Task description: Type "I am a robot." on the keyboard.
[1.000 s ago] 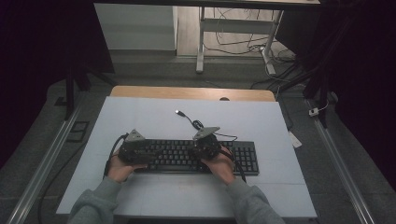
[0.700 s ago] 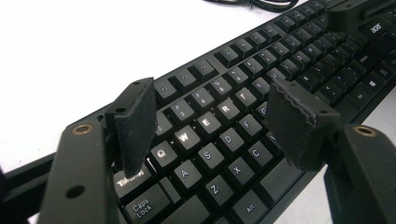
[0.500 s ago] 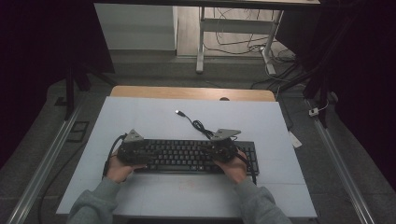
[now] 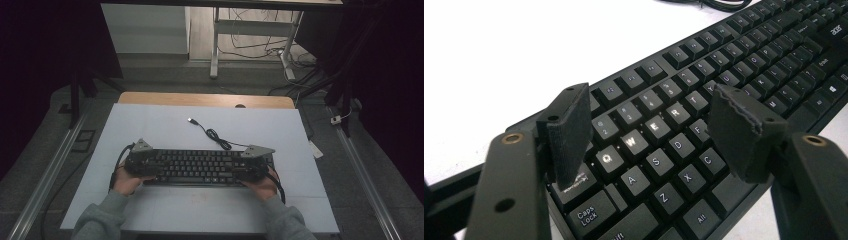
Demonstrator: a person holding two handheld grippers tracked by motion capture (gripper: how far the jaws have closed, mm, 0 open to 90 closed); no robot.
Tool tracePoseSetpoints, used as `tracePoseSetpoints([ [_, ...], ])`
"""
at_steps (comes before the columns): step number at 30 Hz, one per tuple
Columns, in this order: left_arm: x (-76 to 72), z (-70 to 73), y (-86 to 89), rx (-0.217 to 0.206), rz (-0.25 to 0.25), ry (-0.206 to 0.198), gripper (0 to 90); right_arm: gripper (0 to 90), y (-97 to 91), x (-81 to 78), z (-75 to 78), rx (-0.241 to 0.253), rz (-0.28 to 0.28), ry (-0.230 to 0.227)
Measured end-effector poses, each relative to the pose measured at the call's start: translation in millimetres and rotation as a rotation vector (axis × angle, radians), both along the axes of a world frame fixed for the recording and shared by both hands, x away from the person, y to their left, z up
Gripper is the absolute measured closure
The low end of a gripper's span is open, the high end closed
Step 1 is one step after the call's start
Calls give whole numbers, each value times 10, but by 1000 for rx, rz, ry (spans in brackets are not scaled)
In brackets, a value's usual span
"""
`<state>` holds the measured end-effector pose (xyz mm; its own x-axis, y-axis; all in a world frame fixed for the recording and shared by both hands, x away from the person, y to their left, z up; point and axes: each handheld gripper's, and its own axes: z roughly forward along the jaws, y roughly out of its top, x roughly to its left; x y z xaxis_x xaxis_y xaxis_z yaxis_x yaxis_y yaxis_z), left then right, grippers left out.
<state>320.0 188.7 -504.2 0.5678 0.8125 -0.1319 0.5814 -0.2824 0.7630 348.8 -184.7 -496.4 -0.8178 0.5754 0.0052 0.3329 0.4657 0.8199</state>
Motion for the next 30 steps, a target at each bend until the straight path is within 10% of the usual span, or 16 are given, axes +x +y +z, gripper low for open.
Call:
tracePoseSetpoints([
  [30,34,38,-94,29,-18,-31,426,518,19,0,-45,-26,8,5],
])
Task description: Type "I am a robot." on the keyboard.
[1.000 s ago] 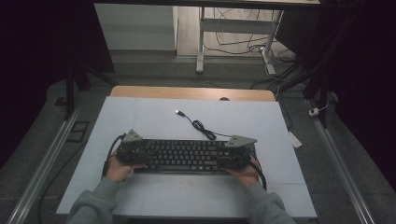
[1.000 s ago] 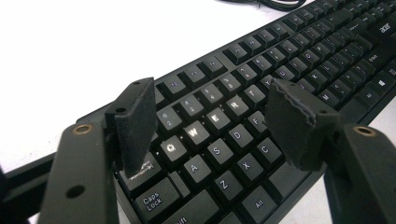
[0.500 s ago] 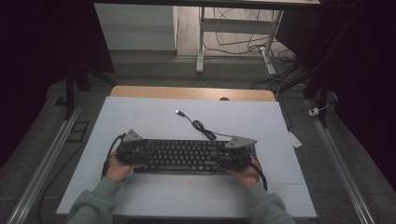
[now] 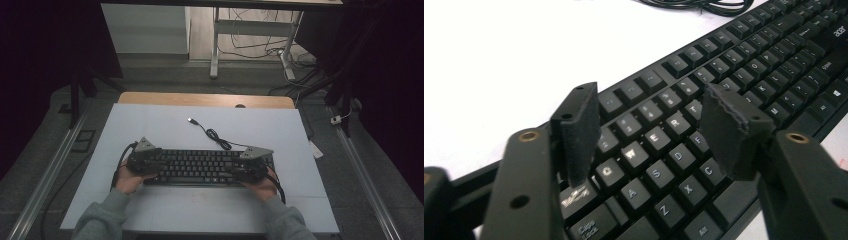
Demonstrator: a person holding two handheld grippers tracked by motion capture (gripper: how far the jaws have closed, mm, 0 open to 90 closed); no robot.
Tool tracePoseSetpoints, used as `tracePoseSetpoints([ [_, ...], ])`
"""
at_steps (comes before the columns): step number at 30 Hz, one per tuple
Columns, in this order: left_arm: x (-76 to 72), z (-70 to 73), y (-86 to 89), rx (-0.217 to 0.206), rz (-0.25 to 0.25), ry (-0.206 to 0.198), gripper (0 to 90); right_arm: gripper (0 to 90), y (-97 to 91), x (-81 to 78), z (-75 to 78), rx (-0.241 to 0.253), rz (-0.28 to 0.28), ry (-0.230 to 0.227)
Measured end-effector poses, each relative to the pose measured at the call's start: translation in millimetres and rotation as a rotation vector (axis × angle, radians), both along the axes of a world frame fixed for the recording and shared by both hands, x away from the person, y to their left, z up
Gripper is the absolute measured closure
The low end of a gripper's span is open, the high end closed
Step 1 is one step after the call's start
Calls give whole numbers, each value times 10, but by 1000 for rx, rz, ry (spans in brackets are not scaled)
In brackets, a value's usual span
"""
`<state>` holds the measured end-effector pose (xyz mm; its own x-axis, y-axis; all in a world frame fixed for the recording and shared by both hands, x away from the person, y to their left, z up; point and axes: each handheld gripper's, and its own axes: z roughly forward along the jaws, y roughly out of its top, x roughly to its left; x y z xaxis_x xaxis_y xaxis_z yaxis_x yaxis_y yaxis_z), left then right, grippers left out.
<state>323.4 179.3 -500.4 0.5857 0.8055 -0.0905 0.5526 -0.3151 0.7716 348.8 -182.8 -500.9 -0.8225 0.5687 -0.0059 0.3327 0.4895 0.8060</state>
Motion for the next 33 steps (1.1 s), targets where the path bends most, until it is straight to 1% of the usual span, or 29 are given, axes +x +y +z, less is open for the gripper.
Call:
tracePoseSetpoints([
  [4,12,5,-75,16,-34,-4,515,518,4,0,-2,-7,-1,-2],
  [9,32,9,-149,21,-69,-8,669,518,7,5,-8,-7,2,1],
  [14,80,-8,-214,32,-97,9,839,518,9,9,-13,-10,3,3],
  [16,101,-22,-252,35,-108,18,881,518,11,9,-15,-13,2,3],
  [20,145,-60,-342,50,-127,37,886,518,19,9,-21,-10,2,3],
  [23,175,-93,-402,72,-140,48,887,518,18,13,-25,-11,4,5],
  [27,193,-130,-456,103,-144,59,887,517,23,13,-28,-14,4,8],
  [33,204,-159,-481,113,-142,65,887,516,26,13,-30,-19,3,9],
])
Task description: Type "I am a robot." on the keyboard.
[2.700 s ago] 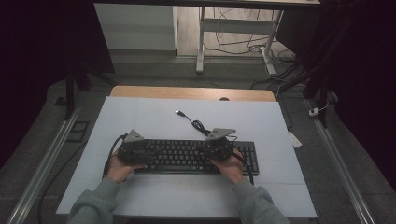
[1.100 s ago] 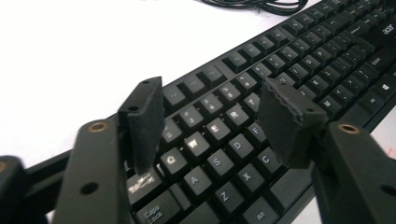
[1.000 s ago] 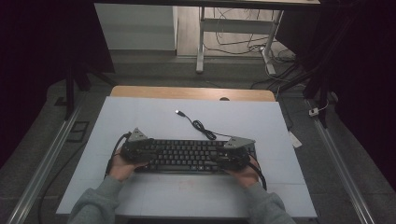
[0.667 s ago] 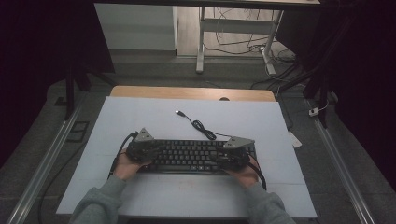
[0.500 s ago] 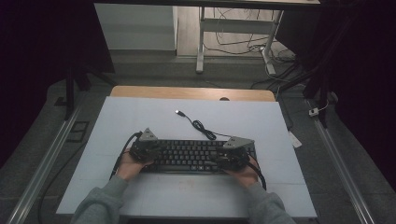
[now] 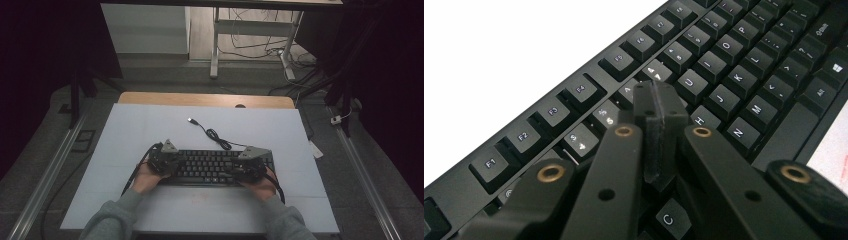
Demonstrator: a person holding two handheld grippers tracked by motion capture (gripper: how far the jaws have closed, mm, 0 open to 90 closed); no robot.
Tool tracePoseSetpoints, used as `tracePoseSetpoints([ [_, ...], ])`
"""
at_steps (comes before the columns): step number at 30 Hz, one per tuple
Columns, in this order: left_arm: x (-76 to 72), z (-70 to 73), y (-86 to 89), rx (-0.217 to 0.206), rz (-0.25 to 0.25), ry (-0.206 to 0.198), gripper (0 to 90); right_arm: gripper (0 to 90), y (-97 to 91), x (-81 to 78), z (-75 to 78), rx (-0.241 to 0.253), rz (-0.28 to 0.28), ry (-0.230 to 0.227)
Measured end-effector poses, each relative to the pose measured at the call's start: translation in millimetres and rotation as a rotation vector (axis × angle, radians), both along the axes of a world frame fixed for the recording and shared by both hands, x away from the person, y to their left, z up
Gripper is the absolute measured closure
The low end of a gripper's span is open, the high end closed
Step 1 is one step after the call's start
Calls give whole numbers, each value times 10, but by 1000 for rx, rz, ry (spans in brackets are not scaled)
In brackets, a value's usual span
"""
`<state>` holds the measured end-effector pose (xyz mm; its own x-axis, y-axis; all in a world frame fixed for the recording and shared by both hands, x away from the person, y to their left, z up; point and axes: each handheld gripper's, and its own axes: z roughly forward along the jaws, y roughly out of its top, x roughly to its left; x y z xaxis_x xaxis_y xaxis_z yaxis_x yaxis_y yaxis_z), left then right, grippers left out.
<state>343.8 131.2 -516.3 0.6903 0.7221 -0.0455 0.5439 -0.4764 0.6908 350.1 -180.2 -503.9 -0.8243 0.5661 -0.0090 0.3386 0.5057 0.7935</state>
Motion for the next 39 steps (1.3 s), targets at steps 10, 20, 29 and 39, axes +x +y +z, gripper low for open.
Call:
tracePoseSetpoints([
  [10,19,-27,-16,2,3,6,887,515,0,7,-7,-1,1,1],
  [20,0,12,22,-18,16,-14,888,514,-4,6,1,-2,1,-4],
  [29,-85,188,276,-105,75,-64,746,511,-34,16,11,-1,-7,-5],
  [39,-213,219,556,-122,157,-50,385,507,-36,21,9,-5,-9,-6],
])
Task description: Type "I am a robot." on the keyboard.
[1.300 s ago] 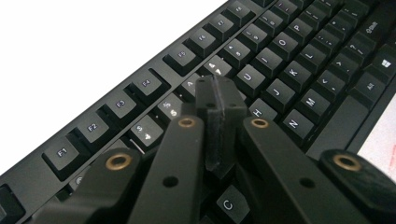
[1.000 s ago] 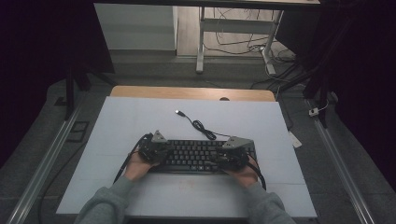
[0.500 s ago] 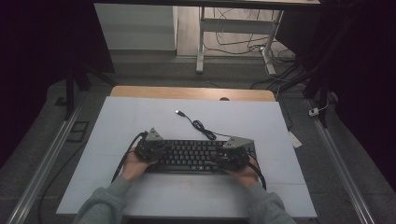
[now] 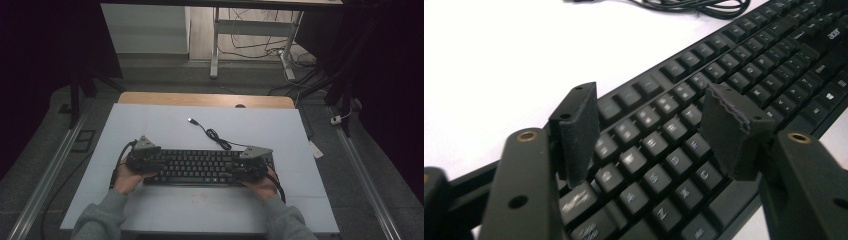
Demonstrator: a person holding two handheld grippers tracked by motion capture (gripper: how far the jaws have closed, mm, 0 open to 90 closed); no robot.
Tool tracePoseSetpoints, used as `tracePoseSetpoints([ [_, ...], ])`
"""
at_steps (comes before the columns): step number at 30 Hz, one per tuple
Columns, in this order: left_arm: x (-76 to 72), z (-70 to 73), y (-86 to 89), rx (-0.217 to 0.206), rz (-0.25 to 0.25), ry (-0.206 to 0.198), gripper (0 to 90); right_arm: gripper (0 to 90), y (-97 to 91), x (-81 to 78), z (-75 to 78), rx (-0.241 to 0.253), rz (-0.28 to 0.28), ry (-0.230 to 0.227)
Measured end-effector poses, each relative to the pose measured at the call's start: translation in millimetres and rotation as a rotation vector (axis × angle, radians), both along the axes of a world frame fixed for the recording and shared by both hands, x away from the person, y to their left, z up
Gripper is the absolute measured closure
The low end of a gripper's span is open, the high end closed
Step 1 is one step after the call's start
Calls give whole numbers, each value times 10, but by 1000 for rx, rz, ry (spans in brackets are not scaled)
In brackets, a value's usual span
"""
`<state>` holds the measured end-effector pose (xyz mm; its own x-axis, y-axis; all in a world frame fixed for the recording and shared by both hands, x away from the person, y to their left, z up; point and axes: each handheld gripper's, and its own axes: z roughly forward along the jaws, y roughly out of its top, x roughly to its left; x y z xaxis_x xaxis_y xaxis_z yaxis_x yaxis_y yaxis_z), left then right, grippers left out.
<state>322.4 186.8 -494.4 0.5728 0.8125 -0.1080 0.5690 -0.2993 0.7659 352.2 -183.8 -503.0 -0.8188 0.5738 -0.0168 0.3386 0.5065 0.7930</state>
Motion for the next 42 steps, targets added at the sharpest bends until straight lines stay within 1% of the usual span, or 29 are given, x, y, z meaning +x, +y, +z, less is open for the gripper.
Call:
tracePoseSetpoints([
  [3,-15,-1,50,-13,17,15,360,506,2,0,3,3,3,-2],
  [7,-19,8,63,-22,21,19,345,506,12,-4,7,10,6,-7],
  [9,-22,8,55,-20,16,19,344,505,17,-9,13,2,6,-7],
  [15,-17,-1,44,-15,10,21,341,505,60,-22,17,9,21,-6],
  [21,-13,-12,34,-10,9,25,340,524,162,-43,33,15,56,-7],
  [23,-12,-16,26,-5,4,26,339,556,202,-49,45,14,74,-7],
  [24,-12,-18,22,-2,2,27,339,589,225,-51,48,17,80,-7],
  [28,-10,-28,10,2,-1,29,339,799,324,-48,54,15,121,14],
  [30,-7,-32,7,4,-2,30,338,882,378,-45,48,17,138,22],
  [33,-7,-38,1,9,-5,33,338,895,464,-33,37,-2,151,31],
  [35,-7,-41,-2,10,-7,34,338,895,529,-34,17,-14,158,26],
  [39,-5,-48,-4,13,-6,34,337,895,647,-44,-35,-54,176,30],
  [42,-3,-56,-7,14,-8,37,337,895,697,-49,-73,-80,182,35],
])
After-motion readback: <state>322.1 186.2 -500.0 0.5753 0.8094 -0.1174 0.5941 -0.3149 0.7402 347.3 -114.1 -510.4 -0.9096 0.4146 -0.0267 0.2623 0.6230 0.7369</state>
